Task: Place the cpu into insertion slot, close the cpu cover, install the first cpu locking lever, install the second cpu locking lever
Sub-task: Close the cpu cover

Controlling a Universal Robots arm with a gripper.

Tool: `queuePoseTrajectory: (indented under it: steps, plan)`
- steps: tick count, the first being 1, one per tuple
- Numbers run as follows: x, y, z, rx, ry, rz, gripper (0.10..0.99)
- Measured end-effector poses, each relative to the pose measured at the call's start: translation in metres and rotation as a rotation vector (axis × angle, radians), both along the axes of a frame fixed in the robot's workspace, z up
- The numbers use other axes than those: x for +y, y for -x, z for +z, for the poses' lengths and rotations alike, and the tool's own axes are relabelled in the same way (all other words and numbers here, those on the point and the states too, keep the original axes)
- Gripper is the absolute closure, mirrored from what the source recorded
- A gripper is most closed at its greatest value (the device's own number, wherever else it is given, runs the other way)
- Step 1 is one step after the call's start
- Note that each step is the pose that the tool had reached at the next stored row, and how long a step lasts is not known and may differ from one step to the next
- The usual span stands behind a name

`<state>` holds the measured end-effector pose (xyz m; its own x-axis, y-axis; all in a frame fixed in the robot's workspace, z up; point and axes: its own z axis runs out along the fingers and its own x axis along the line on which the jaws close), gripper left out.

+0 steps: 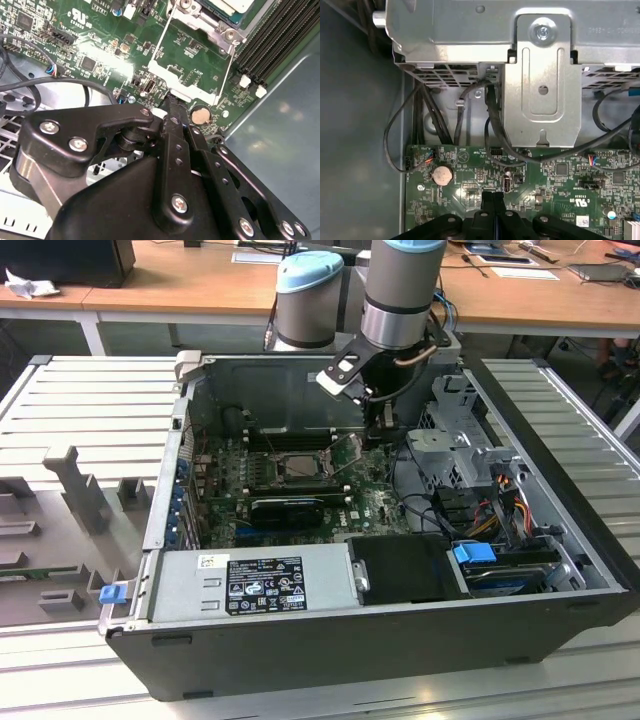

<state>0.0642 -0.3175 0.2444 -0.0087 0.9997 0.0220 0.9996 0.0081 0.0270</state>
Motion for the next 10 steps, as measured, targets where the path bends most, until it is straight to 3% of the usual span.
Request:
queuePoseTrajectory:
  steps: [10]
  plan:
    - [-0.0001,0.0055,0.0,0.0001,0.0,0.0,0.98]
